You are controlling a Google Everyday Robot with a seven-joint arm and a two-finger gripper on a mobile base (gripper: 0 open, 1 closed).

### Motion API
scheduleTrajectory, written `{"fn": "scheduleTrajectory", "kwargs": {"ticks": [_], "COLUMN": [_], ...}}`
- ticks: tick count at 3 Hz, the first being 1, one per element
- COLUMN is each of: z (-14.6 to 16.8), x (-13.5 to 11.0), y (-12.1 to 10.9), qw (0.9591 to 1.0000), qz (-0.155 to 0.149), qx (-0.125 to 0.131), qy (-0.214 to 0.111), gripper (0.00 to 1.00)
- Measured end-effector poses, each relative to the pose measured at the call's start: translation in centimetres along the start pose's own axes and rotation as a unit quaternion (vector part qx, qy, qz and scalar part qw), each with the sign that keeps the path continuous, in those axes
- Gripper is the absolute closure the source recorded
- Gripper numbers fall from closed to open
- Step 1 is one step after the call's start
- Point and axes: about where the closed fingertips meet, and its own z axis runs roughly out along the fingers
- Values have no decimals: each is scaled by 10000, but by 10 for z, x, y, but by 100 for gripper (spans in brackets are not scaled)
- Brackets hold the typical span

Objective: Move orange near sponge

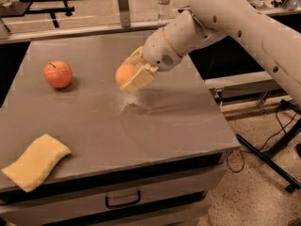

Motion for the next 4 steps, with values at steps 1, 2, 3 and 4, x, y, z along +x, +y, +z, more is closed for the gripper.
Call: {"fn": "scheduleTrajectory", "kwargs": {"ticks": [1, 2, 3, 4], "z": [33, 73, 92, 110], "x": [-40, -67, -75, -81], "y": [38, 76, 93, 111], "qw": [9964, 9865, 9799, 9711], "qz": [-496, -901, -1067, -1289], "qx": [-643, -1322, -1649, -1965], "qy": [-237, -338, -349, -418], "gripper": [100, 98, 75, 51]}}
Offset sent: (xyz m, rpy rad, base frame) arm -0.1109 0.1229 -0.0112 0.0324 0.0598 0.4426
